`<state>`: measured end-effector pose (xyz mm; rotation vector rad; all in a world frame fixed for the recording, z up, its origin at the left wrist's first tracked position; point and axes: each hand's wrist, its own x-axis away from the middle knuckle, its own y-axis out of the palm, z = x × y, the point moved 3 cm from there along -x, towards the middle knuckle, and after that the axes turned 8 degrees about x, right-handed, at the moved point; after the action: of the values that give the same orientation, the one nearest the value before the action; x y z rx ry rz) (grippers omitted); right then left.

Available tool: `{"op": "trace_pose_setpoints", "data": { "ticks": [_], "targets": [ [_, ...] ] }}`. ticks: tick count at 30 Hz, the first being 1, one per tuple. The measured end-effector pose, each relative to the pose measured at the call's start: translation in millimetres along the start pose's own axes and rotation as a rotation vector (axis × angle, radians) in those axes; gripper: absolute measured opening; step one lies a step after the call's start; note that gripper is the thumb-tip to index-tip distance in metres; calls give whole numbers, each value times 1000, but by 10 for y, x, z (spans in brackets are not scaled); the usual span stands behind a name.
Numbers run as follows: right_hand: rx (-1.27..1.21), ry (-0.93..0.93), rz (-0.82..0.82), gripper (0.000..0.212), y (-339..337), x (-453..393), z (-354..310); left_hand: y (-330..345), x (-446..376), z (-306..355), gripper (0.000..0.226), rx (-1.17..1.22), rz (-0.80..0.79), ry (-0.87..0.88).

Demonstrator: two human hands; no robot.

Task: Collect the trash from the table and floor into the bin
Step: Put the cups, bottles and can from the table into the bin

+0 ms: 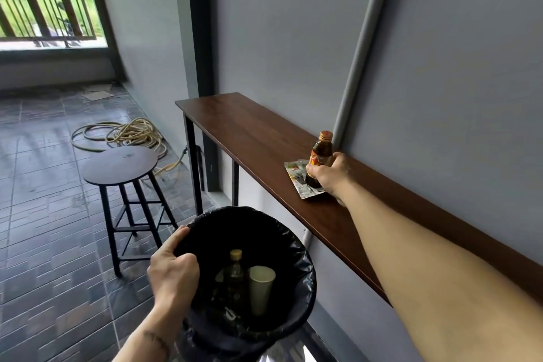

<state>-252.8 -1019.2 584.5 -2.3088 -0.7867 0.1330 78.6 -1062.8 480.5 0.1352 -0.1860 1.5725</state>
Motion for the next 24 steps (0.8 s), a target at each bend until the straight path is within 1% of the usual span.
{"op": "trace_pose_setpoints", "data": {
  "ticks": [3, 5, 7, 9, 11, 14, 18, 20, 24],
  "targets": [
    [-106, 98, 6, 76, 218, -236, 40, 4, -27, -48, 75, 8, 10, 6],
    [-88, 148, 59, 70, 314, -352, 62, 1, -49, -81, 76, 7, 21, 6],
    [-38, 167, 100, 58, 361, -369, 51, -1, -59, -84, 76, 8, 35, 9],
    [23, 141, 139, 50, 366, -319, 17, 11, -63, -73, 75, 30, 36, -11],
    [96, 88, 160, 46, 376, -276, 19, 18, -66, -59, 74, 41, 29, -27],
    [143, 29, 177, 42, 409, -267, 50, 12, -68, -45, 73, 35, 22, -38],
    [149, 1, 119, 34, 350, -13, -95, -5, -88, -75, 73, 43, 18, -35],
    [160, -28, 88, 34, 355, 27, -88, -16, -100, -94, 74, 46, 13, -33],
    [346, -125, 65, 32, 404, 126, -42, -36, -101, -94, 75, 50, 6, -9]
  ]
}}
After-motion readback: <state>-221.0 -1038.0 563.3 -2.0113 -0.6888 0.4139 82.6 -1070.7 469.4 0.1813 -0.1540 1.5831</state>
